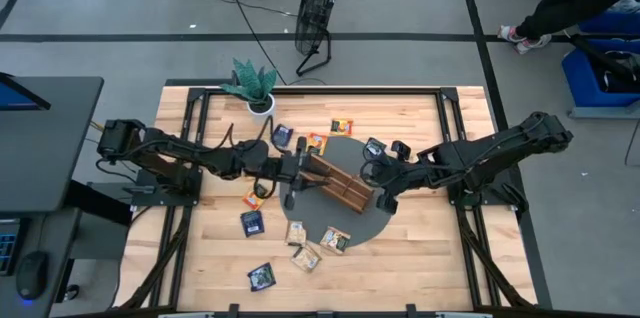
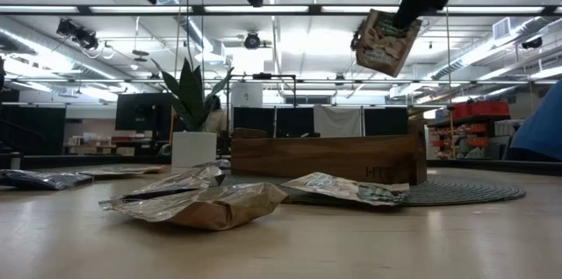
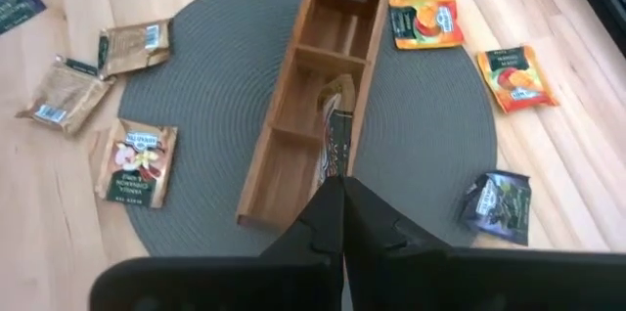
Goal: Pick & Place Tea
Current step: Put the brown tea bag into the right section of the wooden organizer
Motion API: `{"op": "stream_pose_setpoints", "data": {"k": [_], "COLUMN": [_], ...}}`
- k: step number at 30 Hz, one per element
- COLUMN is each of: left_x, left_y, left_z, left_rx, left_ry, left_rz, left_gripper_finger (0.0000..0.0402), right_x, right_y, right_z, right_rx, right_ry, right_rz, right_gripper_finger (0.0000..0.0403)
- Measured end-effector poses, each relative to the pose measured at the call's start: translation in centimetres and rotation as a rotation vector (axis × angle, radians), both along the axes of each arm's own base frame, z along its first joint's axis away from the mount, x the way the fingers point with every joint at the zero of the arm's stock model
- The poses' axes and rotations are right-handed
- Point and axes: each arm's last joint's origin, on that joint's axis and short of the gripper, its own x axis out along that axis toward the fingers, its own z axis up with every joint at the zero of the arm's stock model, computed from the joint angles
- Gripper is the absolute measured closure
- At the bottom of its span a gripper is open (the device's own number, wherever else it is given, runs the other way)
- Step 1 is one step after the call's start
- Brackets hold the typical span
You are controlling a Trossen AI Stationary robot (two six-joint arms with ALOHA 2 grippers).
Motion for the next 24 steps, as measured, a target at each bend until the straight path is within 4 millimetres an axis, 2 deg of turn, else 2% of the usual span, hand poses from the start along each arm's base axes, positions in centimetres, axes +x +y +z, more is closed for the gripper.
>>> {"op": "stream_pose_setpoints", "data": {"k": [3, 7, 17, 24], "left_x": [-1.7, -4.1, -9.5, -11.8], "left_y": [0.4, 1.0, 1.4, 1.5], "left_z": [-1.7, -3.0, -4.5, -5.0], "left_rx": [-0.037, -0.08, -0.136, -0.163], "left_ry": [-0.032, -0.065, -0.062, -0.085], "left_rz": [0.008, 0.039, 0.085, 0.079], "left_gripper_finger": [0.0314, 0.0314, 0.0314, 0.0314], "right_x": [-0.1, -0.1, 0.4, 2.1], "right_y": [0.2, 0.2, -0.9, -1.9], "right_z": [-0.1, -0.1, -0.4, -2.3], "right_rx": [0.007, 0.026, 0.092, 0.176], "right_ry": [0.002, -0.005, 0.003, 0.099], "right_rz": [-0.003, -0.029, -0.104, -0.111], "right_gripper_finger": [0.0403, 0.0403, 0.0403, 0.0403]}}
